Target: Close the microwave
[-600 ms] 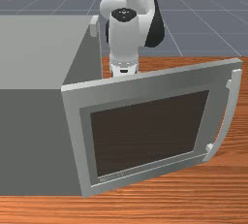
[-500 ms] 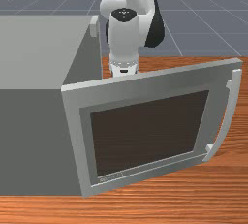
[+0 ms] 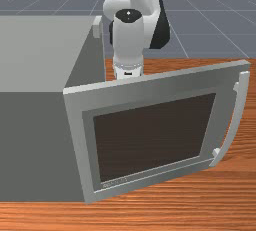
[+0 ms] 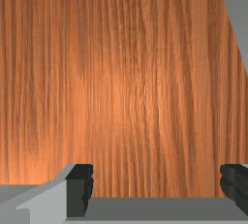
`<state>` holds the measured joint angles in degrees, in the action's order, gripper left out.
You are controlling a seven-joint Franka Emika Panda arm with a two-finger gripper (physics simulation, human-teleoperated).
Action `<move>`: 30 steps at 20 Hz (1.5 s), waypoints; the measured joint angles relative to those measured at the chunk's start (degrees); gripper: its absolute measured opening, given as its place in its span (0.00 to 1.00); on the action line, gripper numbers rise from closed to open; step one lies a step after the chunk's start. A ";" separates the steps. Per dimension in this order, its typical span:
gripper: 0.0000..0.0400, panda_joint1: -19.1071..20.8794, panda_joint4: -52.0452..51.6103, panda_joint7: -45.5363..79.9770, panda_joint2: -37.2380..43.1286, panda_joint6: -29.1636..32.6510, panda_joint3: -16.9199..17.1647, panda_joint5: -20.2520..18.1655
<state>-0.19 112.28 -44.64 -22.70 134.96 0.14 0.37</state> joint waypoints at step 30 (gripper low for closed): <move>1.00 -4.42 -13.69 7.16 11.68 -24.54 -1.81 -0.18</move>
<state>-4.60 98.59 -37.48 -11.02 110.41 -1.67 0.20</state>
